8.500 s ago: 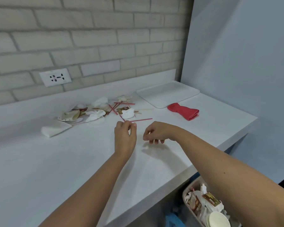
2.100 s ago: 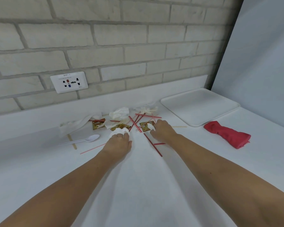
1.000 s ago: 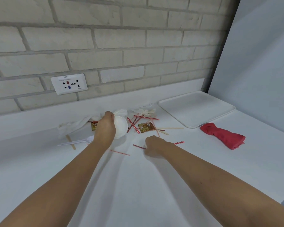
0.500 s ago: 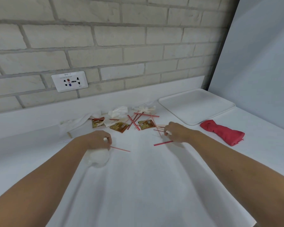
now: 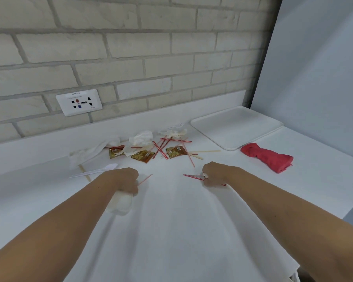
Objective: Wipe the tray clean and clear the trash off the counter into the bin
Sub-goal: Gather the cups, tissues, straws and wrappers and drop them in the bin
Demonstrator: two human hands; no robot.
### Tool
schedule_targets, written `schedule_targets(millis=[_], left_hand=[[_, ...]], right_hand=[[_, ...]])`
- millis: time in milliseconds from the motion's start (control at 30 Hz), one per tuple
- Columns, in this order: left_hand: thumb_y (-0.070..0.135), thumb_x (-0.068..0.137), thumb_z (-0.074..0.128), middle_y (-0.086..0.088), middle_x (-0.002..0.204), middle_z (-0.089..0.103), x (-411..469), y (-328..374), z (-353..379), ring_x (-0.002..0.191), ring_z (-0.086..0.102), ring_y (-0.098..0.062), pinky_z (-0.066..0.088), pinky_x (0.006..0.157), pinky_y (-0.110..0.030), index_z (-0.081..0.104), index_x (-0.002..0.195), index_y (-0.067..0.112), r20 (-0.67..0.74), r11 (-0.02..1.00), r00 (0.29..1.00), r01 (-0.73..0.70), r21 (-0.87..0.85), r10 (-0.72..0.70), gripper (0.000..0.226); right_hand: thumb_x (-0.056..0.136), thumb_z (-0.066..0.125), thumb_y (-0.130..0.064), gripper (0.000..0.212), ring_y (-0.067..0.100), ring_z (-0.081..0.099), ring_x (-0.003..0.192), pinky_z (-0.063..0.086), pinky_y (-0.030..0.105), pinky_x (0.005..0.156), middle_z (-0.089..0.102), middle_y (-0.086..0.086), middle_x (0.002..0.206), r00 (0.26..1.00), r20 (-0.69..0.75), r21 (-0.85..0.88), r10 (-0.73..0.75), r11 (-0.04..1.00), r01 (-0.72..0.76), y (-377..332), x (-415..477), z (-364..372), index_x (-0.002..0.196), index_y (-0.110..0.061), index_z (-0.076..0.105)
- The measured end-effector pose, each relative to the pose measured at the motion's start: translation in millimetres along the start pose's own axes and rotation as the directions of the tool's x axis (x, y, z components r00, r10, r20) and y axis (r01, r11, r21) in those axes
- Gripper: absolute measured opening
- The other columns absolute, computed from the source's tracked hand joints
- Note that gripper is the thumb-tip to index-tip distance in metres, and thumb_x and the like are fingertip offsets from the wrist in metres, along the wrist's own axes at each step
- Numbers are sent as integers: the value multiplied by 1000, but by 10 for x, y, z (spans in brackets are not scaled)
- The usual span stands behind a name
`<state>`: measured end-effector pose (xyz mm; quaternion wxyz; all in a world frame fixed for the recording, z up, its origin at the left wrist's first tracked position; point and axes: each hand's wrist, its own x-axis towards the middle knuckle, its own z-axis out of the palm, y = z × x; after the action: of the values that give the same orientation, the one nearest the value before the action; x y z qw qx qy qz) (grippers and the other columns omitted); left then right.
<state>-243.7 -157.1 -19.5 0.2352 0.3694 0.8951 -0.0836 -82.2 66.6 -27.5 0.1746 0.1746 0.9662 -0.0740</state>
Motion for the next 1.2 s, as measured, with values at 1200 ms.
schedule_targets(millis=[1200], left_hand=[[37,91,55,-1,86,54,-970,4302,1268,84,50,-18,34,75,-27,60,93,10,-341,688,831,-556,-466,440,28]], right_hand=[[101,39,-28,28,10,55,68,44,20,60,54,-1,78,740,-268,936,617,350,47,1897,-2866,1216,76,-19,50]])
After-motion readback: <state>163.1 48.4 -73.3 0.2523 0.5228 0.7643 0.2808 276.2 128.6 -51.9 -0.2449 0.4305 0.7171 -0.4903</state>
